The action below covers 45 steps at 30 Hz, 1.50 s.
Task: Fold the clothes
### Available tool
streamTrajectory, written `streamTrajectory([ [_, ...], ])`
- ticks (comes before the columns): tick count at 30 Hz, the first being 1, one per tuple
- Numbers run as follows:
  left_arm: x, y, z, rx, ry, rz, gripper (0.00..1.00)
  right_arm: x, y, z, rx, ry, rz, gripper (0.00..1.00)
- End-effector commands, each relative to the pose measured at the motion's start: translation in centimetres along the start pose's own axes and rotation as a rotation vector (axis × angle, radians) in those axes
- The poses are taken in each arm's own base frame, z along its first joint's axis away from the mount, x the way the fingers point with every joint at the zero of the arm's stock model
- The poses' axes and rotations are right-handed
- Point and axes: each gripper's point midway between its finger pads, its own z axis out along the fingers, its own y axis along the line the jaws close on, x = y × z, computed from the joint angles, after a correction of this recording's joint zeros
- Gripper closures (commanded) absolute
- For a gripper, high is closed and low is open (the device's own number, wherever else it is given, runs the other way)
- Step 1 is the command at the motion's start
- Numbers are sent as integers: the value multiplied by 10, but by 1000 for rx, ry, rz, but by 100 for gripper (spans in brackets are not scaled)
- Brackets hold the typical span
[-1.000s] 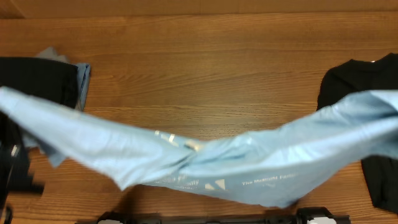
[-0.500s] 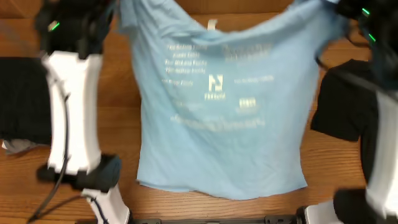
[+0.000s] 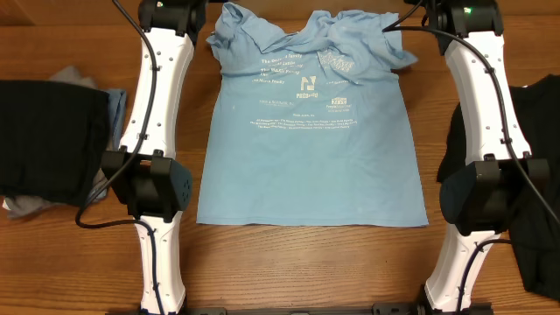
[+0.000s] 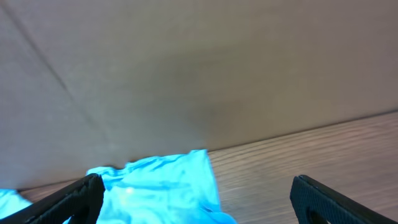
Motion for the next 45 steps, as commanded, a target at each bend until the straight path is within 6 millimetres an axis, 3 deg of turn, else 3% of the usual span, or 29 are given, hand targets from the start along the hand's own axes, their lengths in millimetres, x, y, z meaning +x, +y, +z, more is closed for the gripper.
streamTrajectory([
  [1,-46,9,-60,-13,-78,25,0,-44,-30,-49,95,-89,0,0],
  [4,-43,11,-94,-16,-20,-39,0,-39,-42,-81,95,-28,21,0],
  [8,-17,15,-131,-34,117,-122,0,-14,-49,-121,48,110,97,0],
  [10,0,16,-149,-40,197,-114,2,2,-50,-143,-7,197,123,15],
  [11,8,17,-157,-41,235,-111,13,7,-50,-149,-26,223,128,32],
  [13,24,14,-171,-24,311,-112,91,21,-52,-165,-65,297,145,74],
  [14,36,11,-178,-7,367,-132,96,31,-54,-172,-77,341,155,96],
  [19,94,0,-200,27,636,-181,96,82,-60,-195,-65,574,169,96],
  [23,128,-4,-203,17,776,-170,96,116,-61,-207,-44,729,202,96],
  [28,177,-23,-198,21,936,-117,96,161,-52,-204,-77,894,228,96],
  [36,248,-48,-179,30,1081,-41,96,245,-57,-184,-33,1105,235,96],
  [45,322,-52,-164,20,1184,-53,96,321,-59,-168,-29,1210,251,96],
])
